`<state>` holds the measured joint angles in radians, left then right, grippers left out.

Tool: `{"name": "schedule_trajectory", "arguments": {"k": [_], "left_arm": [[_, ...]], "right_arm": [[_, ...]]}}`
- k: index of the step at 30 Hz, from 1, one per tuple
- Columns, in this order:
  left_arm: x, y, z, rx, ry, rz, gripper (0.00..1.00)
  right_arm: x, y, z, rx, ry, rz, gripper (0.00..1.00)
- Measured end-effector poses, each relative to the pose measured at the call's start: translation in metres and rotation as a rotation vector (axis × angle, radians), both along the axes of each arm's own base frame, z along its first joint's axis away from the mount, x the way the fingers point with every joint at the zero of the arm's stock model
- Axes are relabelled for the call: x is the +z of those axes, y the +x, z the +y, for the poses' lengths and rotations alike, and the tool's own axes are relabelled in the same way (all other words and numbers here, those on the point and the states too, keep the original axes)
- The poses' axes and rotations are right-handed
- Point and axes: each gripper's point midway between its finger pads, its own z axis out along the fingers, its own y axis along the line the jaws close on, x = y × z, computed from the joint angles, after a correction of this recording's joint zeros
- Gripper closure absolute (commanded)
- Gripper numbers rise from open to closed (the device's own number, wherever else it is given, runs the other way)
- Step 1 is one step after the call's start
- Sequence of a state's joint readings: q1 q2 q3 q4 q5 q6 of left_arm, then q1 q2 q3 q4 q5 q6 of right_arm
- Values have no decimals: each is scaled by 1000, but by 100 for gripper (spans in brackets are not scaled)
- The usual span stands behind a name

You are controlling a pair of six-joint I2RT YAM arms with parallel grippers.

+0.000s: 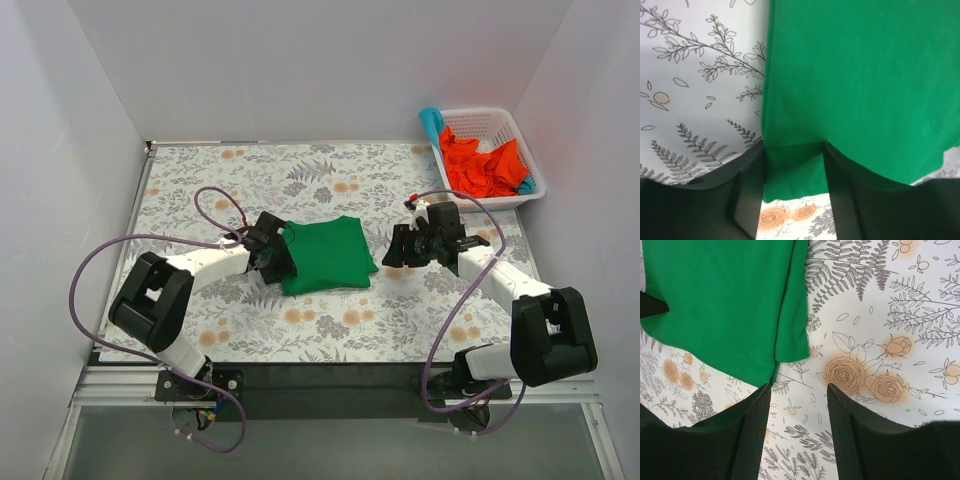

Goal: Fold and stack the t-shirts
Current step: Neatly place the folded tshirt to the corner

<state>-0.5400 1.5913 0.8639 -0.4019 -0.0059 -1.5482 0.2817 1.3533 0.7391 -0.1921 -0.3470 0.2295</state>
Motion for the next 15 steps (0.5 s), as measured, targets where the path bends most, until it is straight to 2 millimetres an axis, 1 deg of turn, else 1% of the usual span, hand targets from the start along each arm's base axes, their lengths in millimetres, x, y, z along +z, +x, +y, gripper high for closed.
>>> {"name": "schedule_trajectory", "arguments": {"k": [2,3,5,7,9,11,12,13,15], "left_arm": [[-4,1,2,4,16,3,80],[-5,2,4,10,31,-1,100],[-7,4,9,13,63,-8,100],[-5,13,19,22,120,-33,100],[-5,27,34,42,178,-47,100],[-4,47,55,72,242,-63,99],[-4,60,68,90,281,-72,96],[-4,72,82,111,322,-84,88],[-2,92,108,144,396,-94,78]], "right_arm": [[2,-1,0,0,1,-7,44],[3,-1,0,0,2,-12,44],[5,-2,0,1,5,-20,44],[6,-4,-1,1,5,-22,44],[6,-6,-2,3,3,-18,44],[6,-7,-2,6,0,-18,44],[5,-7,-2,9,-2,-19,44],[5,-7,-2,13,-4,-20,44],[5,-8,-2,20,-5,-22,44]]}}
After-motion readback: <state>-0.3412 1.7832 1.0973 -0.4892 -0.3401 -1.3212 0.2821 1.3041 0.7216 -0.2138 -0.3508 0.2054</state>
